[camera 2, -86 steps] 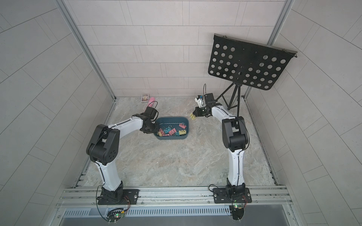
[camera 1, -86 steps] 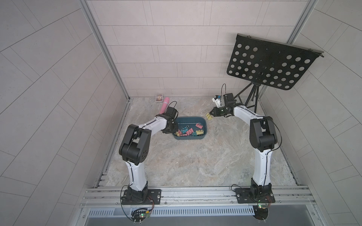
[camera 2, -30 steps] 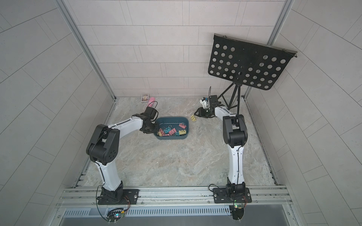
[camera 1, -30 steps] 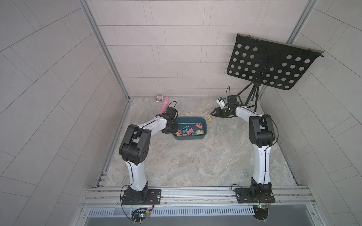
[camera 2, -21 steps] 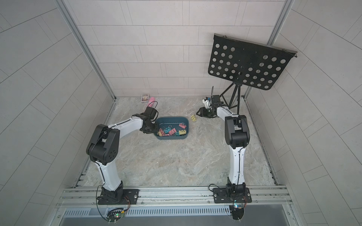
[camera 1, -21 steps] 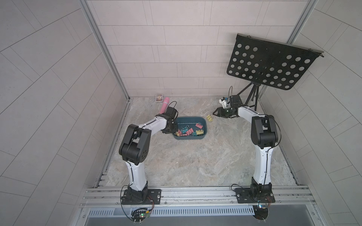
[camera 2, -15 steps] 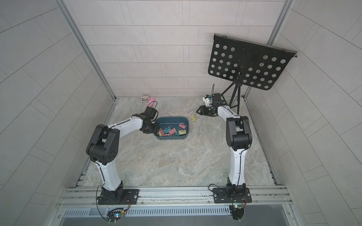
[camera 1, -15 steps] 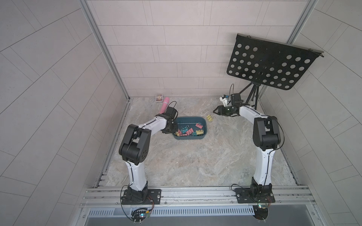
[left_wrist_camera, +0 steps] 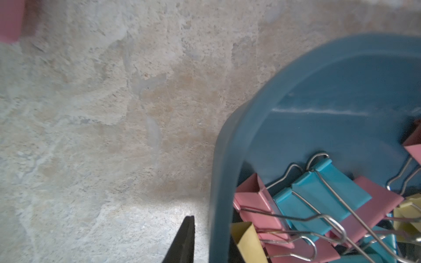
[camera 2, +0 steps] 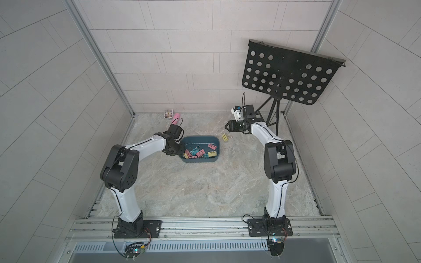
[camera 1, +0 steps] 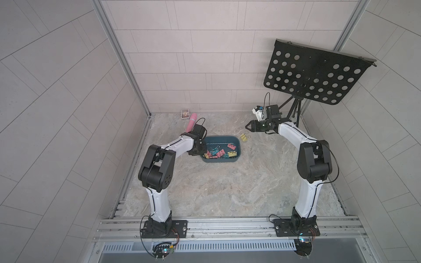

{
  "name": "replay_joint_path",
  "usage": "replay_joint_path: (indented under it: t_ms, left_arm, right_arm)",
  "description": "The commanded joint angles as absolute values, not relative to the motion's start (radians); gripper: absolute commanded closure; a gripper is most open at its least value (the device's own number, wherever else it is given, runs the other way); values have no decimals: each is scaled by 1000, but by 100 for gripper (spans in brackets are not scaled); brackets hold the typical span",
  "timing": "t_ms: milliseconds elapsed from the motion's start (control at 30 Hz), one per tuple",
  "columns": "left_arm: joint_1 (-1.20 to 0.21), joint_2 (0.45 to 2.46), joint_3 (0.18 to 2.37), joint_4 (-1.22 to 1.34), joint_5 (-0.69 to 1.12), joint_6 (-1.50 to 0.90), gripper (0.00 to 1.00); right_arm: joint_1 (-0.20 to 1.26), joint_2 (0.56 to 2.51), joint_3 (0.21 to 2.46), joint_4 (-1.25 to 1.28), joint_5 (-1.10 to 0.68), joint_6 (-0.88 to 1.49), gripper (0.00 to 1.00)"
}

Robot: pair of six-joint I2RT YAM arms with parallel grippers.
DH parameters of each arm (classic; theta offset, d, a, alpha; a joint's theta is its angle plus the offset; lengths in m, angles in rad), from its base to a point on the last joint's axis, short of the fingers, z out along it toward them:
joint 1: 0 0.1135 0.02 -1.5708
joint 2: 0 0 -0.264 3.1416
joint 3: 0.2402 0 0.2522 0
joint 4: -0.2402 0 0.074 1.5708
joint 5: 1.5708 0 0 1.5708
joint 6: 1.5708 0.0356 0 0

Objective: Take out the binder clips from the storage box
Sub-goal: Pick up the binder clip from the storage box.

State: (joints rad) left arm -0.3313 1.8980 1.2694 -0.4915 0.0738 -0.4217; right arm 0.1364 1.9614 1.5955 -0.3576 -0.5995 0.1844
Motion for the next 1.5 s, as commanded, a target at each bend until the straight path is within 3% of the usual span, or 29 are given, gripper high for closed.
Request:
replay_joint_path:
  t_ms: [0,700,1467]
  left_arm:
    - [-322,1865,1289,-520,62,-418,76]
    - [-321,1862,1290,-520,66,-419,76]
    - [-322,1864,1287,-522,69,-420,76]
  right_arm:
    - [176,1902,1603,-408,-565,135,45]
    - [413,2005,1723,-508,-570,31,46]
    - [477,2224,1867,-577,-625,0,49]
